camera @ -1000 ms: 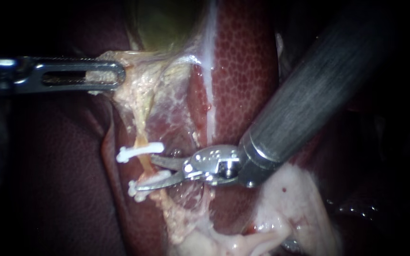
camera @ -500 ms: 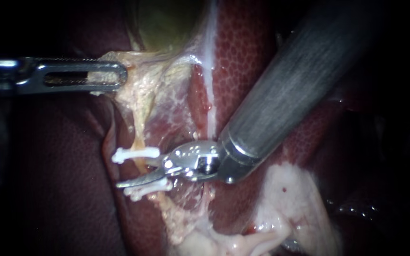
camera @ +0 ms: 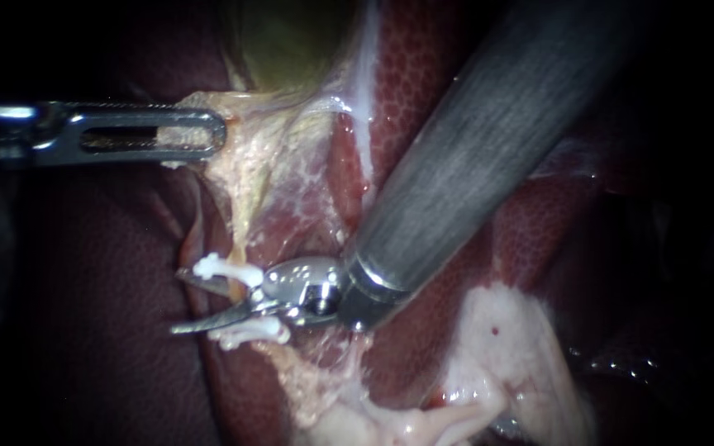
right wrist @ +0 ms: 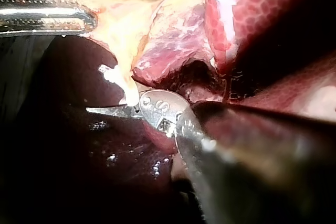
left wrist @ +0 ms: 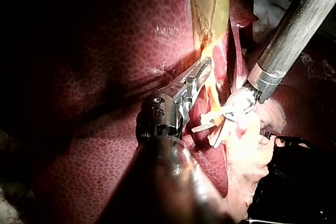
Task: Go to the cutting position left tube
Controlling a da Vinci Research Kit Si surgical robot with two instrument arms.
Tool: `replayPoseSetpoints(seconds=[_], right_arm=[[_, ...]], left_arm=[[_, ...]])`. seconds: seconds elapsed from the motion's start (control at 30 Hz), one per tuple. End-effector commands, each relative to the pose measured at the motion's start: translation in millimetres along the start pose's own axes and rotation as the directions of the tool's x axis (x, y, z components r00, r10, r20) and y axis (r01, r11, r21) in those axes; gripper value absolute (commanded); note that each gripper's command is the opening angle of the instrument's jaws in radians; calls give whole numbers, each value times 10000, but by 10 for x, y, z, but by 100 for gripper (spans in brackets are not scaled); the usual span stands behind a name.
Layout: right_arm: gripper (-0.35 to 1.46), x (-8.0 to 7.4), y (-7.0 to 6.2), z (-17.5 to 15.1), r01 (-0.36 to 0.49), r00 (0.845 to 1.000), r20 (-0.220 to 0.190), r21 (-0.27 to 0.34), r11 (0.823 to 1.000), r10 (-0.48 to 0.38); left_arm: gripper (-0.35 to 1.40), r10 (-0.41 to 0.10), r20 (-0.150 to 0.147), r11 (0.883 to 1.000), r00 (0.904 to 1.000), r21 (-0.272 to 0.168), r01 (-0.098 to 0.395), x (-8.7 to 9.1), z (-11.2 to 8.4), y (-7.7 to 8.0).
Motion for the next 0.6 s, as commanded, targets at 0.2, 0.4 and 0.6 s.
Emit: replayPoseSetpoints(seconds=[0.2, 0.4, 0.6], right_arm=[[138, 0, 2, 0, -5, 10000, -16, -8, 10000, 5], [138, -1, 3, 0, -63, 10000, -18, -10, 10000, 63], [138, -2, 3, -1, -61, 10000, -16, -6, 10000, 61]], left_arm=[[-35, -2, -1, 10000, 10000, 5, 2, 0, 1, 0], [-35, -1, 1, 10000, 10000, 3, 1, 0, 1, -1], [-35, 0, 1, 10000, 10000, 2, 0, 0, 1, -1]])
